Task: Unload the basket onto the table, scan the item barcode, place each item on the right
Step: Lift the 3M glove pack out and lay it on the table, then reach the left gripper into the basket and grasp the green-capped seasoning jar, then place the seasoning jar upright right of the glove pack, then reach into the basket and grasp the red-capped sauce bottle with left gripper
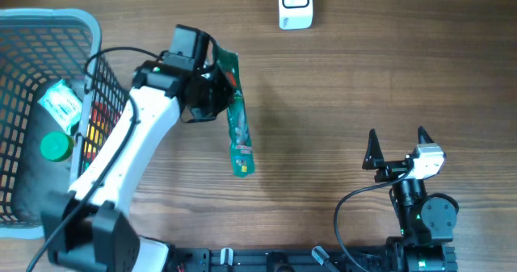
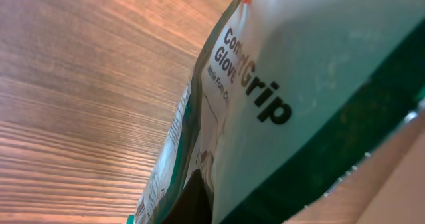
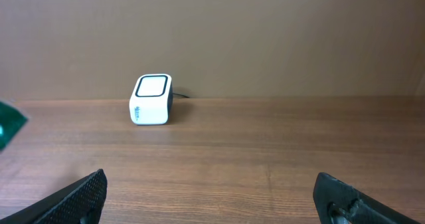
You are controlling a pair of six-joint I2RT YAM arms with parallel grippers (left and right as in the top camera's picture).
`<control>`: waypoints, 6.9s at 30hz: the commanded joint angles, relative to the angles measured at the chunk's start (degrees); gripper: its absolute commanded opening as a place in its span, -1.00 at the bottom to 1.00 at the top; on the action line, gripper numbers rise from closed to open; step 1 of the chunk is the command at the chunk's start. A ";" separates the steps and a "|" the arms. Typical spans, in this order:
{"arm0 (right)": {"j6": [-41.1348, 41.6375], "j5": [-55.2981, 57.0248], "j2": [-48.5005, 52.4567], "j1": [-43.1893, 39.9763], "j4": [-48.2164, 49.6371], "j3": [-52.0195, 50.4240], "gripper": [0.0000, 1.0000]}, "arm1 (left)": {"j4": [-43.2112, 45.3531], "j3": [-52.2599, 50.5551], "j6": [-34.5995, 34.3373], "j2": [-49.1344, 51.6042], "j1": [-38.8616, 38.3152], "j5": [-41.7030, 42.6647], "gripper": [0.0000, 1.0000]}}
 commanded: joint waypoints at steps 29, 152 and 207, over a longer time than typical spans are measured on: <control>-0.52 -0.31 -0.31 0.17 0.11 -0.07 1.00 | -16.63 35.10 31.82 -9.77 8.22 -19.87 1.00; -0.52 -0.31 -0.31 0.17 0.11 -0.07 0.99 | -5.90 16.48 1.05 26.29 -25.18 -24.26 0.68; -0.50 -0.31 -0.31 0.17 0.11 -0.07 0.99 | -34.91 43.74 19.28 -8.57 37.75 -48.96 1.00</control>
